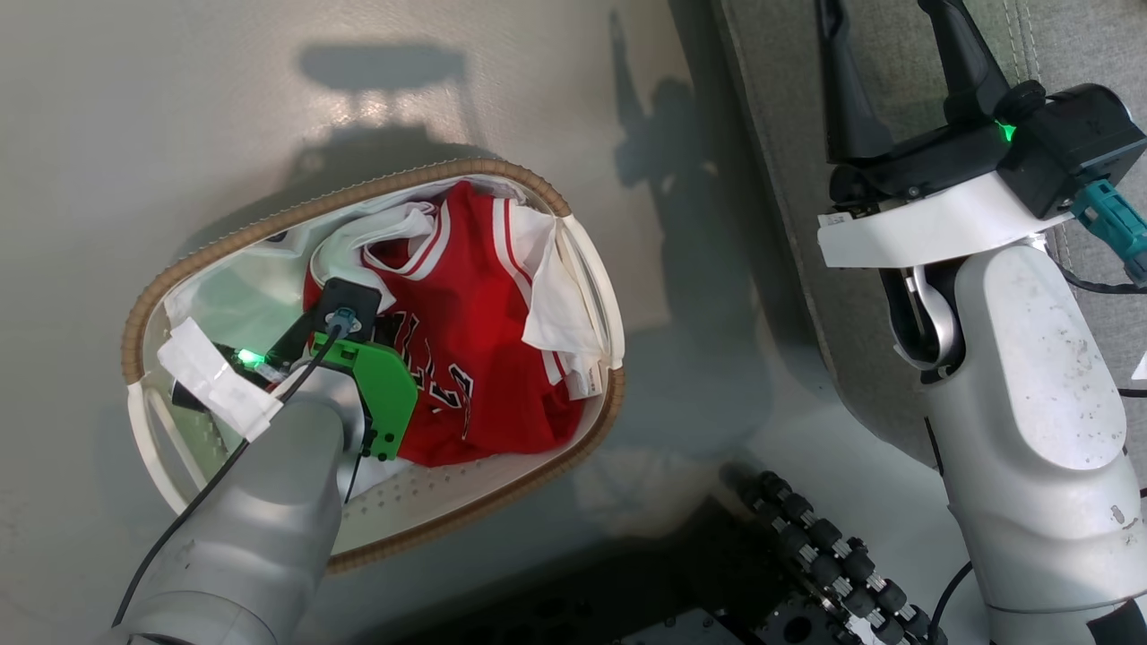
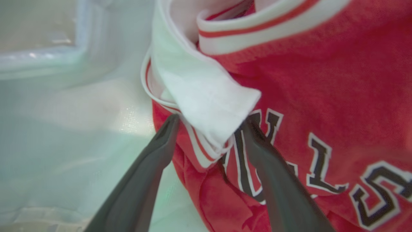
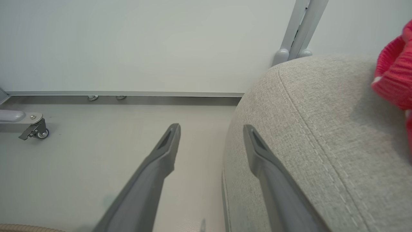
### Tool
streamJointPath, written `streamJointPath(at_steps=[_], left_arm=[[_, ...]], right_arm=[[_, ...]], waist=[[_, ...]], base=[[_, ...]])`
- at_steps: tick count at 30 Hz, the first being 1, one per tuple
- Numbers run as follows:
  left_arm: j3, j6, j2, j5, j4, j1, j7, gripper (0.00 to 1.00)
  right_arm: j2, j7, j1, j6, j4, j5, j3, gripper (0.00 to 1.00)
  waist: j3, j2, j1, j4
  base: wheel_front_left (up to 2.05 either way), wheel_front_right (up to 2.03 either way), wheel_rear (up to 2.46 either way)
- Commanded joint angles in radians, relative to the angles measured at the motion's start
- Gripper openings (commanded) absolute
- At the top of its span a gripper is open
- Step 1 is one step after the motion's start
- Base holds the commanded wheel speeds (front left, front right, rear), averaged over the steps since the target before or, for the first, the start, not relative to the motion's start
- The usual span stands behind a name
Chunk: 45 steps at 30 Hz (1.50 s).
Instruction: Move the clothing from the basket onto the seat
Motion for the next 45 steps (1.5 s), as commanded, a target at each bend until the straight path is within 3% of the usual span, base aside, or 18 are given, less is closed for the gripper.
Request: streamJointPath(at_steps=[1,3,4,5,7,23,38,45], left_arm=[[0.002,-0.001,0.013,-0.006,0.006,-0.021,0.008,1.0],[0.001,-0.01,0.011,-0.01,0.009,-0.021,0.018,1.0],[0.003,-0.013,0.01,-0.015,0.009,-0.022,0.022,0.89],[0.004,-0.015,0.009,-0.017,0.01,-0.024,0.021,0.45],[0.005,-0.017,0.007,-0.024,0.011,-0.027,0.01,0.0],[0.011,-0.081,-0.025,-0.083,-0.022,0.07,-0.106,0.0],[-0.037,-0.117,-0.031,-0.039,-0.299,0.242,-0.124,0.0],[-0.039,-0.135,-0.008,-0.028,-0.42,0.291,-0.123,0.0]], right_arm=[[-0.002,0.0,-0.003,-0.001,-0.006,0.011,0.002,1.0],[-0.002,0.0,-0.002,-0.001,-0.007,0.013,0.001,1.0],[-0.002,0.0,-0.002,-0.001,-0.008,0.014,0.0,1.0],[-0.002,0.0,-0.002,-0.001,-0.008,0.015,-0.002,1.0],[-0.002,0.0,-0.003,-0.001,-0.006,0.015,-0.006,1.0],[-0.002,0.0,0.035,-0.001,0.037,-0.026,-0.021,1.0],[-0.003,0.0,0.187,-0.001,0.111,-0.098,-0.042,1.0],[-0.003,0.0,0.289,-0.001,0.15,-0.119,-0.06,1.0]], waist=[[0.008,0.0,-0.0002,-0.007],[0.01,0.0,-0.0002,-0.009],[0.012,0.0,-0.0002,-0.009],[0.013,0.0,-0.0002,-0.009],[0.013,0.0,-0.0002,-0.008],[-0.115,0.0,-0.0002,0.059],[-0.421,0.0,-0.0002,0.164],[-0.586,0.0,-0.0002,0.202]], base=[[0.0,0.0,0.0],[0.0,0.0,0.0],[0.0,0.0,0.0],[0.0,0.0,0.0],[0.0,0.0,0.0],[0.0,0.0,0.0],[0.0,0.0,0.0],[0.0,0.0,0.0]])
